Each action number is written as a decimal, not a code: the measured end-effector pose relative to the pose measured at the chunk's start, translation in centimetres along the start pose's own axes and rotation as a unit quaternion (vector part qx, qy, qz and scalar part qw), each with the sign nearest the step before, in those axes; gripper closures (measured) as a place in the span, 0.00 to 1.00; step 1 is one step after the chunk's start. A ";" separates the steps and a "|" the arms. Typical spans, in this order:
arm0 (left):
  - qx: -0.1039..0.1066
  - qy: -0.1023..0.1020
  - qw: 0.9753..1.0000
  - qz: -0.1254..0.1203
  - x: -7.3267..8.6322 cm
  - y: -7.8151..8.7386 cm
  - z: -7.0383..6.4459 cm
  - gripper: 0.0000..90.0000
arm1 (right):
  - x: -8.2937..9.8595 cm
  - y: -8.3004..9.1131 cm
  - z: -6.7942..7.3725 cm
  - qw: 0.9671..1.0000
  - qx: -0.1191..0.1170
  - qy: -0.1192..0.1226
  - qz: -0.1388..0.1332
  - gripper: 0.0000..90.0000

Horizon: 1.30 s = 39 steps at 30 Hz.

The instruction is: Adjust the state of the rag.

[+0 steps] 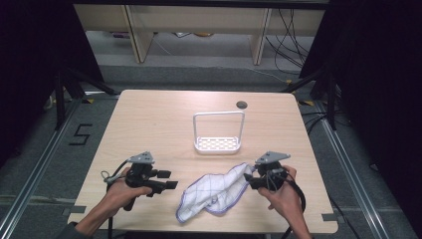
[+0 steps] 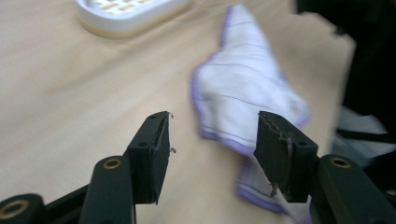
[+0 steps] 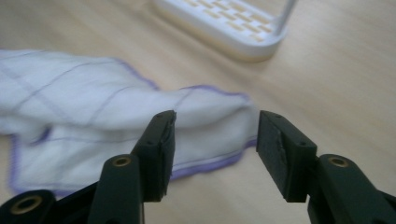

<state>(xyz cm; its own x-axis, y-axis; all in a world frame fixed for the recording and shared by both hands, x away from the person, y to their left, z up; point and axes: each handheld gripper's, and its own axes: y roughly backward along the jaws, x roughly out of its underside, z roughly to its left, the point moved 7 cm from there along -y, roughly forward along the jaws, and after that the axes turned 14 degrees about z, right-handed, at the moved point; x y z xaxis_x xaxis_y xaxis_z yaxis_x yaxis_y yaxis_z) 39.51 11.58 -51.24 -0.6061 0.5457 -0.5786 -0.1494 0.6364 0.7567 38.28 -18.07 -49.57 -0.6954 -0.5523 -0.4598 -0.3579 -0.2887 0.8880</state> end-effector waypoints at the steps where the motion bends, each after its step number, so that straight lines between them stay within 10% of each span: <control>1: -0.009 -0.005 1.000 0.012 -0.8 -1.4 0.2 0.49 | 1.0 -0.4 1.8 1.000 -0.018 0.008 0.000 0.52; 17: 0.000 -0.047 0.995 0.084 -4.8 -8.5 -0.4 0.51 | 2.9 -3.5 9.8 0.996 -0.054 0.071 0.032 0.54; 24: 0.012 -0.067 0.993 0.095 -4.7 -9.5 -0.7 0.65 | 2.8 -4.5 9.8 0.995 -0.045 0.073 0.041 0.60; 29: 0.001 -0.078 0.992 0.096 -4.7 -9.9 -0.7 0.88 | 2.9 -4.9 9.4 0.994 -0.040 0.096 0.040 0.92; 39: -0.069 -0.103 0.989 0.086 -4.4 -6.1 1.9 0.95 | 4.1 -1.4 6.0 0.993 -0.037 0.106 0.038 0.96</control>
<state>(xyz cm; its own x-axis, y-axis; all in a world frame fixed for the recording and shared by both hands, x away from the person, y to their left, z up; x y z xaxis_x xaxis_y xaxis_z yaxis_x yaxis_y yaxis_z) 44.59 6.32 -53.93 -0.4626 0.7473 -0.4771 -0.1726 0.4519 0.8752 32.23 -15.23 -52.70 -0.5694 -0.7238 -0.3897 -0.2578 -0.2929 0.9207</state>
